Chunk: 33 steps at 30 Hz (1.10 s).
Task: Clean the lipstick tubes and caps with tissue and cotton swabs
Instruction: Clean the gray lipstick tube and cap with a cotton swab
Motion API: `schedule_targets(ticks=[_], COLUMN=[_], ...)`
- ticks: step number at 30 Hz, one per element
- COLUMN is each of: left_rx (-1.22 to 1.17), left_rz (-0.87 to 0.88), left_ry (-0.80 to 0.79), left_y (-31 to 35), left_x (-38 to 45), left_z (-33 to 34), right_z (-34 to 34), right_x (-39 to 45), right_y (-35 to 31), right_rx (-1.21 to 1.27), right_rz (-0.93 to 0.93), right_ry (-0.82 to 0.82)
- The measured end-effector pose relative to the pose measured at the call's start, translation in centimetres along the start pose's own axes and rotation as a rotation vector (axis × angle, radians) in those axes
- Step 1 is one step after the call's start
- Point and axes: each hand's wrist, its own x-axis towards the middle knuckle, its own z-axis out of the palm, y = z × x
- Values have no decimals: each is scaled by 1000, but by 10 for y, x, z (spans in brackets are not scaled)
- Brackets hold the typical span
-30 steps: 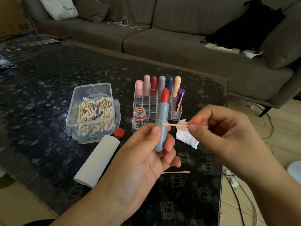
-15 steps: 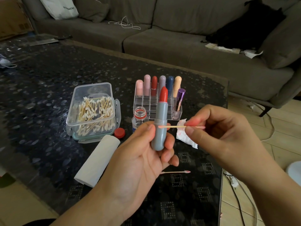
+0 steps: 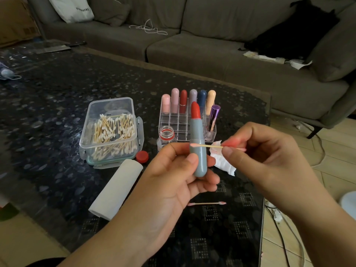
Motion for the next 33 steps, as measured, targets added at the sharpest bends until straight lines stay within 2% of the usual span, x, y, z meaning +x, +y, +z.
schedule_targets(ticks=[8, 15, 19, 24, 27, 33], left_rx=[90, 147, 146, 238, 273, 136], left_rz=[17, 19, -5, 2, -6, -10], left_ry=[49, 61, 44, -13, 9, 28], left_y=[3, -1, 1, 6, 6, 5], left_x=[-1, 0, -1, -5, -5, -3], left_z=[2, 1, 0, 3, 3, 3], right_z=[-6, -1, -7, 0, -2, -2], right_x=[0, 0, 1, -2, -1, -1], right_y=[2, 1, 1, -1, -2, -1], right_rx=[2, -21, 0, -3, -7, -24], right_rz=[8, -2, 11, 18, 12, 11], right_ry=[32, -10, 44, -26, -7, -10])
